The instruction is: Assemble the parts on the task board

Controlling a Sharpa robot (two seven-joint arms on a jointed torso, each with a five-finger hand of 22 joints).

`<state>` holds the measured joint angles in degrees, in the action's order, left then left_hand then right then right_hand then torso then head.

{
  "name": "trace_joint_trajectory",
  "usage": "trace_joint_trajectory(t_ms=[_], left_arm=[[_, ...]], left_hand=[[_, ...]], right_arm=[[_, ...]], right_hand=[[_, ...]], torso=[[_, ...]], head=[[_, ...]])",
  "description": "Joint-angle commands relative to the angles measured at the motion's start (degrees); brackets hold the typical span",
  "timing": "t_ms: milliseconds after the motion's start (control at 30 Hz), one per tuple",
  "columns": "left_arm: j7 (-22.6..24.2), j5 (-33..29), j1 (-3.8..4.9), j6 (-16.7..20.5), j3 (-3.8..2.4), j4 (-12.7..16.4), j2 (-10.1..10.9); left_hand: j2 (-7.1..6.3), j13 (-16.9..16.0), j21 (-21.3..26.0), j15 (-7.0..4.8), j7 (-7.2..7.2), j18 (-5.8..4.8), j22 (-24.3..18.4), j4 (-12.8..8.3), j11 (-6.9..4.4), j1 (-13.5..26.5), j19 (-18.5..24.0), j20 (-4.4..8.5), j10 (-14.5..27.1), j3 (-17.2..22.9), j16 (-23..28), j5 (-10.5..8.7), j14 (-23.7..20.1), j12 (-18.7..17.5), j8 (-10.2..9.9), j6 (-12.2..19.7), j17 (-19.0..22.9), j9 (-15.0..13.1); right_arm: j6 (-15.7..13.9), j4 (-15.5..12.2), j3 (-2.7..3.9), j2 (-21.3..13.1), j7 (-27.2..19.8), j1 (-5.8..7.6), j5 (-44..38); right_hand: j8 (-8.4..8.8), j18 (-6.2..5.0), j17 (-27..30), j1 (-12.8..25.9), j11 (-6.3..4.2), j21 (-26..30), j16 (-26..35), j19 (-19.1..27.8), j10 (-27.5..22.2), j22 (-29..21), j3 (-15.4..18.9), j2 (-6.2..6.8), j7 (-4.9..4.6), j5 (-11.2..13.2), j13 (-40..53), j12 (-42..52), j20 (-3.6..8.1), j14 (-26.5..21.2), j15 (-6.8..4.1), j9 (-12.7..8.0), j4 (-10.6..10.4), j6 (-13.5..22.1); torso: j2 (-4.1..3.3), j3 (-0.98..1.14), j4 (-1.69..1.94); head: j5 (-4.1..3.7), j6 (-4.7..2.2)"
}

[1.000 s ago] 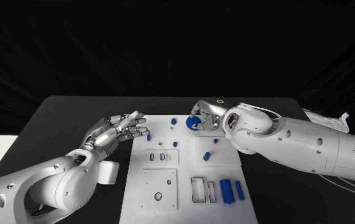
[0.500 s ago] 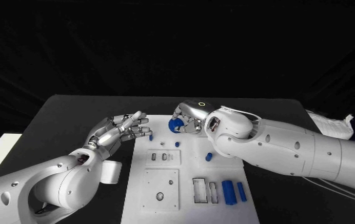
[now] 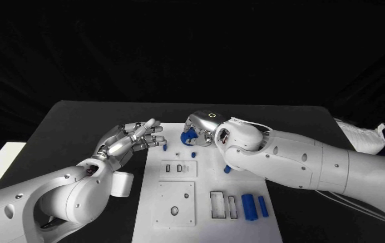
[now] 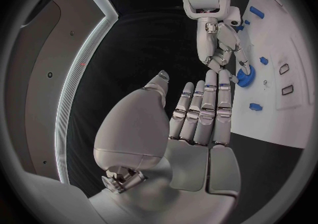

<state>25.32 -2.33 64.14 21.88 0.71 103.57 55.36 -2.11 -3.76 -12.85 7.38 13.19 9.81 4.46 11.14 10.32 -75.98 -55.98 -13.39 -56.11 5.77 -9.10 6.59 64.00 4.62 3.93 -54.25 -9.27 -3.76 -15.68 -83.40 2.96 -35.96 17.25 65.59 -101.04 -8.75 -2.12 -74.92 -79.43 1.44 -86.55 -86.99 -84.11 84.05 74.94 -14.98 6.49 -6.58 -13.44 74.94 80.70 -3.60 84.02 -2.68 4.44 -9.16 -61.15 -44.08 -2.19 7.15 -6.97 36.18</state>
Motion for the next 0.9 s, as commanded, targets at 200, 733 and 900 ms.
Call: trace_joint_trajectory(t_ms=[200, 733, 900], left_arm=[[0.22, -0.04, 0.07, -1.25, -0.04, 0.11, -0.09], [0.10, -0.04, 0.07, -1.21, -0.04, 0.14, 0.01], [0.10, -0.04, 0.07, -1.25, -0.04, 0.08, 0.03]], left_hand=[[0.56, 0.04, 0.20, 0.11, 0.39, 0.67, -0.04, -0.46, 0.29, 0.07, 0.00, -0.25, -0.02, -0.02, 0.37, -0.30, -0.41, -0.39, -0.24, 0.09, -0.10, 0.06], [0.58, 0.04, 0.24, 0.12, 0.40, 0.67, -0.07, -0.50, 0.30, 0.08, 0.01, -0.26, 0.01, -0.03, 0.43, -0.31, -0.44, -0.42, -0.26, 0.12, -0.11, 0.06], [0.58, 0.04, 0.24, 0.12, 0.40, 0.67, -0.07, -0.50, 0.30, 0.08, 0.01, -0.26, 0.01, -0.03, 0.43, -0.31, -0.44, -0.42, -0.26, 0.12, -0.11, 0.06]], right_arm=[[2.35, 1.29, -0.14, 0.42, 0.27, -0.09, -1.00], [0.95, 1.38, -0.20, -0.14, -0.09, -0.11, 0.05], [-5.24, 0.40, -0.19, -1.59, -1.92, -0.48, 1.41]], right_hand=[[2.23, 0.49, -7.78, 2.51, 0.74, -0.12, -0.36, -2.56, 0.95, 7.27, -0.23, 0.95, -0.76, 4.20, 6.60, -1.82, -0.09, 4.59, 0.57, -0.47, -0.24, 2.25], [4.92, 0.50, -8.97, 13.45, 2.19, -0.20, -0.78, -2.58, 0.01, 7.51, 10.07, 1.81, -2.04, 6.91, 5.65, -3.52, -1.69, 4.78, 2.01, -0.25, -7.77, 6.05], [4.82, 0.53, -9.45, 14.81, 1.98, -0.30, -0.96, -2.66, 0.39, 7.69, 10.53, -0.70, -1.78, 4.44, 6.22, -2.80, -1.55, 4.87, 1.84, -0.10, -7.60, 5.22]], torso=[[0.03, 0.00, -0.15], [0.03, 0.04, -0.05], [0.02, 0.10, -0.07]], head=[[-0.09, 0.01], [-0.44, -0.04], [-0.56, -0.19]])
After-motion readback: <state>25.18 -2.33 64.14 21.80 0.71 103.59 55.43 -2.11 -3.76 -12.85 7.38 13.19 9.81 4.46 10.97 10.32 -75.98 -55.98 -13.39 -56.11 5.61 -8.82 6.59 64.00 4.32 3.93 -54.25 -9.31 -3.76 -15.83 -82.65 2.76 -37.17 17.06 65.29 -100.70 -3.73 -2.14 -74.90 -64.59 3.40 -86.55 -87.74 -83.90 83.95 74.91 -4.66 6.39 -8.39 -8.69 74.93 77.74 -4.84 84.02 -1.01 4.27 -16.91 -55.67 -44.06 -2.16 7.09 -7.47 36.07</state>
